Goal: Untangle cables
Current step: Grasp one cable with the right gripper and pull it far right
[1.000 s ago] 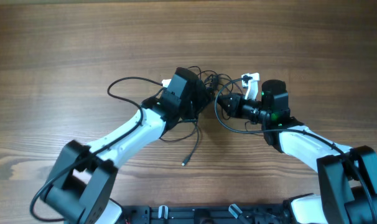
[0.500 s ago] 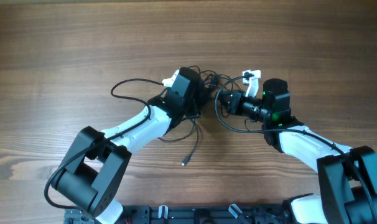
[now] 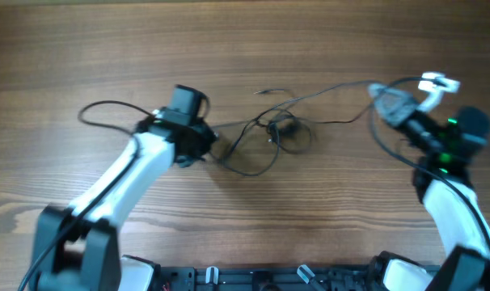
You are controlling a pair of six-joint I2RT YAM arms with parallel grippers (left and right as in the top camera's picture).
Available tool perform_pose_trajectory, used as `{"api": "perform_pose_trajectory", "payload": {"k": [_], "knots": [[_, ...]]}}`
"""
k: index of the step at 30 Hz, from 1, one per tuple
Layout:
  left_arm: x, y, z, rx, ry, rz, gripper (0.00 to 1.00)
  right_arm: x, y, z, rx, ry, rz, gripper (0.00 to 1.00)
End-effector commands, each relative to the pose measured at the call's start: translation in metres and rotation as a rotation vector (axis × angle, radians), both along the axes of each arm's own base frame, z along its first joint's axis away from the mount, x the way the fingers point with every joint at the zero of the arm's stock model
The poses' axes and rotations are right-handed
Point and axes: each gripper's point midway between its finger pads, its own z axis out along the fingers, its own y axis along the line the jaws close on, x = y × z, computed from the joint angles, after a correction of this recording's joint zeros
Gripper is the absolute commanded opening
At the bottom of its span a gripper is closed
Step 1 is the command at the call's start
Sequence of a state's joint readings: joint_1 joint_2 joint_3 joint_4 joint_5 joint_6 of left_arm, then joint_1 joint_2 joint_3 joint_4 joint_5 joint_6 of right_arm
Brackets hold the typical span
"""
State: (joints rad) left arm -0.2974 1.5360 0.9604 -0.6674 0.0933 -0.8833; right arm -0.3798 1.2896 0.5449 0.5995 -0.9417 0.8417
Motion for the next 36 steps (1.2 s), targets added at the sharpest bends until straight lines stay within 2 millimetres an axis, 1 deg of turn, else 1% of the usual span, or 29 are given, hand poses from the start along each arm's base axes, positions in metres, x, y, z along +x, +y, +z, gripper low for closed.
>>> {"api": "perform_pose_trajectory", "payload": {"k": [1,3,4,5,8,9,12,13,15,18,19,22,24,28,29,31,32,33,35,36], "knots": [[0.002,0.043,0.021,0.047,-0.048,0.059,0.04,-0.025,-0.033,0.056,-0.035,-0.144,-0.095,0.04],[-0.002,0.061,0.023,0.055,-0.029,0.112,0.04,-0.039,-0.049,0.079,-0.078,-0.213,-0.161,0.05],[-0.003,0.067,0.022,0.058,-0.019,0.132,0.04,-0.045,-0.054,0.087,-0.095,-0.237,-0.184,0.05],[-0.006,0.079,0.021,0.063,-0.002,0.166,0.04,-0.054,-0.058,0.099,-0.122,-0.274,-0.21,0.05],[-0.012,0.106,0.018,0.068,0.035,0.256,0.04,-0.057,-0.057,0.108,-0.094,-0.284,-0.211,0.05],[-0.018,0.123,0.017,0.069,0.06,0.312,0.04,-0.059,-0.058,0.116,-0.087,-0.31,-0.218,0.05],[-0.027,0.143,0.015,0.075,0.094,0.36,0.04,-0.064,-0.064,0.137,-0.088,-0.372,-0.241,0.04],[-0.031,0.149,0.014,0.076,0.106,0.374,0.04,-0.066,-0.065,0.147,-0.089,-0.4,-0.25,0.05],[-0.035,0.155,0.013,0.072,0.118,0.37,0.04,-0.068,-0.066,0.164,-0.107,-0.439,-0.258,0.05],[-0.035,0.158,0.013,0.085,0.116,0.366,0.04,-0.068,-0.067,0.191,-0.144,-0.491,-0.258,0.05],[-0.035,0.158,0.013,0.086,0.113,0.367,0.04,-0.067,-0.067,0.206,-0.172,-0.516,-0.256,0.05],[-0.031,0.159,0.014,0.086,0.098,0.368,0.04,-0.061,-0.071,0.237,-0.244,-0.528,-0.258,0.05],[-0.03,0.159,0.014,0.085,0.095,0.368,0.04,-0.054,-0.076,0.253,-0.304,-0.501,-0.27,0.05],[-0.03,0.159,0.014,0.086,0.095,0.368,0.04,-0.047,-0.085,0.278,-0.428,-0.46,-0.309,0.05],[-0.029,0.159,0.014,0.086,0.093,0.368,0.04,-0.046,-0.09,0.282,-0.442,-0.443,-0.341,0.05],[-0.028,0.161,0.014,0.094,0.088,0.37,0.04,-0.045,-0.108,0.292,-0.496,-0.397,-0.467,0.05],[-0.029,0.165,0.014,0.116,0.088,0.376,0.04,-0.045,-0.119,0.296,-0.533,-0.371,-0.542,0.05],[-0.031,0.174,0.014,0.169,0.091,0.39,0.04,-0.046,-0.14,0.302,-0.599,-0.327,-0.665,0.05],[-0.036,0.191,0.014,0.271,0.098,0.418,0.04,-0.05,-0.17,0.305,-0.675,-0.256,-0.818,0.05],[-0.04,0.201,0.014,0.324,0.104,0.437,0.04,-0.052,-0.191,0.304,-0.727,-0.197,-0.917,0.05]]}}
